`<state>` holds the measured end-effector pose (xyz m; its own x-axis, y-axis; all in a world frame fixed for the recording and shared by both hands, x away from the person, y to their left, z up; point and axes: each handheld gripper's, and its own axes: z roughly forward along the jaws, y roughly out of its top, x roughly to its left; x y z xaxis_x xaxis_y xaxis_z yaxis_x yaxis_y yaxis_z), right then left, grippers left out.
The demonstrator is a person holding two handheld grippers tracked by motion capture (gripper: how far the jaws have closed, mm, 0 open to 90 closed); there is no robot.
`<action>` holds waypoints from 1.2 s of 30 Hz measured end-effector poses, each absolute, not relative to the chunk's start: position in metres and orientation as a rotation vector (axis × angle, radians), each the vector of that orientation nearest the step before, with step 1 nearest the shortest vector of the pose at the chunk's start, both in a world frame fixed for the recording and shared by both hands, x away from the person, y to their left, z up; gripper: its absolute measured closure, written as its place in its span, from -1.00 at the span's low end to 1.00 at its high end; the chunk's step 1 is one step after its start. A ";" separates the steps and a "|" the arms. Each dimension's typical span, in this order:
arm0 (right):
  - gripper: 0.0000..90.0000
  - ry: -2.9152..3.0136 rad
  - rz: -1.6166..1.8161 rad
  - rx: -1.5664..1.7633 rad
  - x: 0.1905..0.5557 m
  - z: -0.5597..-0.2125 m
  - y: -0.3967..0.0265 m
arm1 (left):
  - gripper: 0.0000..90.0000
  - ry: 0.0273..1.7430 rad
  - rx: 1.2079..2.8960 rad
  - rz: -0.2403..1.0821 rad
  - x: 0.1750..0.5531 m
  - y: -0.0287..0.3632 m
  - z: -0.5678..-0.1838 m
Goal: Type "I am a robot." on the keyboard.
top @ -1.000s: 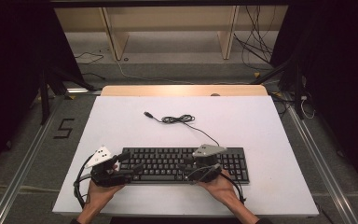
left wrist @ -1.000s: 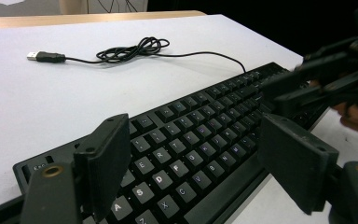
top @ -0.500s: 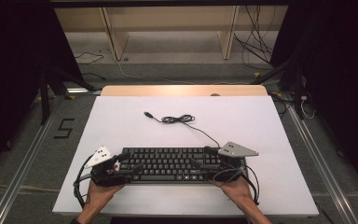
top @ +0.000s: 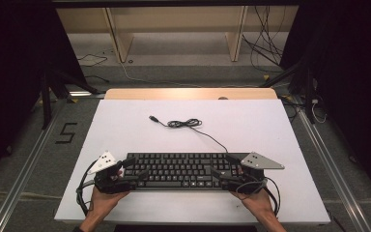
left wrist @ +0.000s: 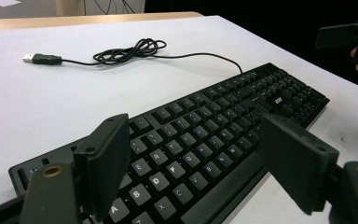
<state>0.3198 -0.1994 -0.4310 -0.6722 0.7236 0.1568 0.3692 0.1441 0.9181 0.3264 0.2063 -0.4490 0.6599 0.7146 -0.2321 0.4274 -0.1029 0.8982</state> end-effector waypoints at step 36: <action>-0.50 2.055 1.501 1.051 0.301 -0.439 -0.221 | -0.49 0.916 1.734 0.313 0.322 0.207 -0.450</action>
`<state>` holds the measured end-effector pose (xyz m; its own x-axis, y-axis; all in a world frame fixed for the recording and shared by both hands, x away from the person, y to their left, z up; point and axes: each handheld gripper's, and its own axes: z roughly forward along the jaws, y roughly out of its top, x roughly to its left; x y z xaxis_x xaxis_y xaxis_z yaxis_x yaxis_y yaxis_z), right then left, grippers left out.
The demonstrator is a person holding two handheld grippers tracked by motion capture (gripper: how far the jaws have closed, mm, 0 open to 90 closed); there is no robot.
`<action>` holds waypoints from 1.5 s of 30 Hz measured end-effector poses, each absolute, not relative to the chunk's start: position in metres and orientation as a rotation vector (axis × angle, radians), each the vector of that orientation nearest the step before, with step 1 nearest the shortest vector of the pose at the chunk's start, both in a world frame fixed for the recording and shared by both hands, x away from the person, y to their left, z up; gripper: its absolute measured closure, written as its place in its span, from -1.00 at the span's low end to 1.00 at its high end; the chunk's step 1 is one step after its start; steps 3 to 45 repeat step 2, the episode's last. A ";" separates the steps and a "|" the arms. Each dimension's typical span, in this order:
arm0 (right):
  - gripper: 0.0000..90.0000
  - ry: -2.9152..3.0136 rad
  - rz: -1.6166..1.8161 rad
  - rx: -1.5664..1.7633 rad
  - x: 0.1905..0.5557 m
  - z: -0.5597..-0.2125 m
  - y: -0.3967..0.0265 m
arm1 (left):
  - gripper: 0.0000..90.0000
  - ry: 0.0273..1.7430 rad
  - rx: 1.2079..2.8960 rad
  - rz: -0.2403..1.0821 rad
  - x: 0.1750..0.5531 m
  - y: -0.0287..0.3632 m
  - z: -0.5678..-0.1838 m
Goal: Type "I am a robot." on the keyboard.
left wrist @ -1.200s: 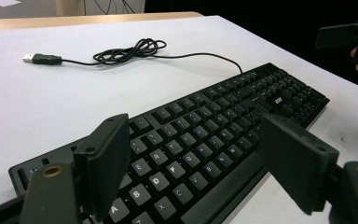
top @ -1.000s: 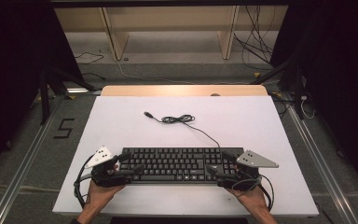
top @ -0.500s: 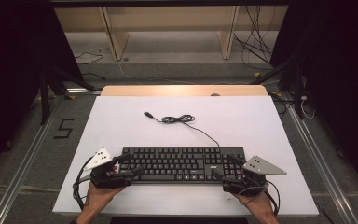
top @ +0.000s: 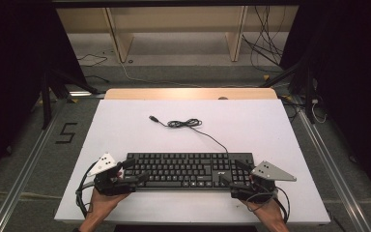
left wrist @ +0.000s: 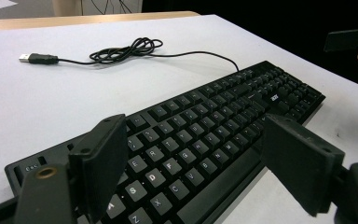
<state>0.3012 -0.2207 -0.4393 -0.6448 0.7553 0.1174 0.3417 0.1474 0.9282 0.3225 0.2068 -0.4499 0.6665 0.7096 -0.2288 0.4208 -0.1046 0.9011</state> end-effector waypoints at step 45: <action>-0.51 2.054 1.497 1.051 0.301 -0.439 -0.220 | -0.49 0.916 1.733 0.314 0.323 0.207 -0.450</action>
